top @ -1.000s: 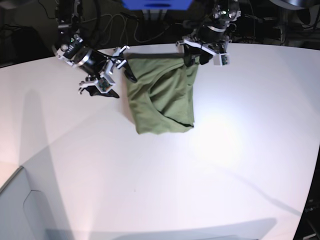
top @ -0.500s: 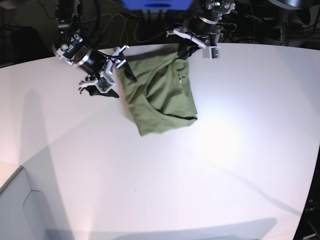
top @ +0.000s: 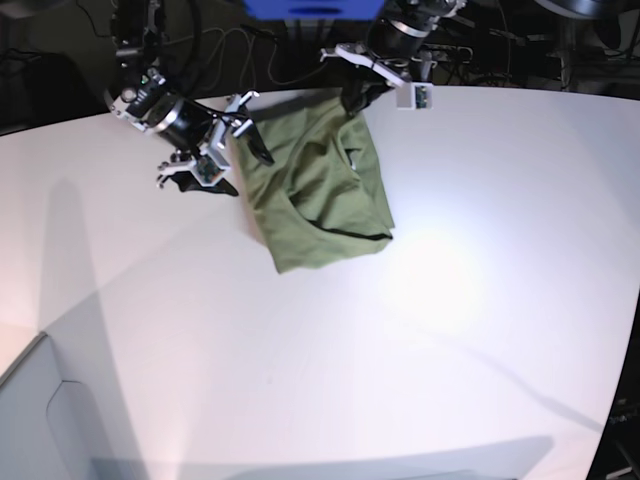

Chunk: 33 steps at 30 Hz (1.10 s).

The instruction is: Fold the T-shirt properly

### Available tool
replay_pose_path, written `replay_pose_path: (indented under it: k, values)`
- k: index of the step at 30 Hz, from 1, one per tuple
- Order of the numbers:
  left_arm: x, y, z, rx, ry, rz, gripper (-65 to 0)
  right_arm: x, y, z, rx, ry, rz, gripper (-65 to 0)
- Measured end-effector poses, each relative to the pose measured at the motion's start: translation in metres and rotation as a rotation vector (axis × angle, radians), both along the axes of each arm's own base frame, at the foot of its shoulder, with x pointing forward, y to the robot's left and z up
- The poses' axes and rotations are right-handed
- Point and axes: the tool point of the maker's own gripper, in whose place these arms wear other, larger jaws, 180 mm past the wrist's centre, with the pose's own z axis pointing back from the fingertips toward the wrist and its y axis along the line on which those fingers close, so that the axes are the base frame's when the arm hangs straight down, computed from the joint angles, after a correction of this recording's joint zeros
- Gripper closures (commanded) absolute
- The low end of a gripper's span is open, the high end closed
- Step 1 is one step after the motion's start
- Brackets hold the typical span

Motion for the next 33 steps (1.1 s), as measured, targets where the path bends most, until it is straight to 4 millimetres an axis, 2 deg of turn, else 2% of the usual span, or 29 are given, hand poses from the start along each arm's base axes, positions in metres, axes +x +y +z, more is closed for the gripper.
replay_pose_path:
  k: [6, 9, 11, 14, 18, 23, 25, 28, 33]
  values:
    - [-0.007, 0.009, -0.005, 0.038, 0.01, -0.048, -32.3, -0.001, 0.004, 0.0, 0.005, 0.0, 0.01, -40.2]
    - [-0.011, 0.01, -0.006, 0.044, 0.019, -0.057, -39.3, -0.001, 0.004, 0.0, 0.005, 0.001, 0.011, -40.2]
    - [-0.016, 0.012, -0.003, 0.05, 0.025, -0.065, -40.3, -0.001, 0.004, 0.0, 0.004, 0.0, 0.01, -40.2]
    - [-0.01, 0.01, 0.006, 0.039, -0.005, -0.058, -40.3, -0.001, 0.004, 0.003, 0.004, -0.007, 0.011, -40.2]
    - [0.032, 0.004, 0.016, 0.018, -0.107, -0.023, -40.6, 0.002, 0.005, 0.01, 0.007, -0.03, 0.013, -40.2]
    - [0.063, -0.007, 0.002, -0.012, -0.128, -0.006, -40.6, 0.0, 0.005, 0.008, 0.004, -0.022, 0.013, -40.2]
    - [0.065, -0.011, -0.011, -0.002, -0.101, -0.009, -40.6, 0.0, 0.005, 0.008, 0.003, -0.023, 0.013, -40.2]
    - [0.065, -0.023, -0.02, -0.026, -0.082, -0.037, -40.6, -0.005, 0.005, 0.006, 0.006, -0.011, 0.013, -40.2]
    - [0.067, -0.02, -0.029, -0.018, -0.072, -0.032, -40.6, -0.006, 0.003, 0.004, 0.0, -0.005, 0.01, -40.2]
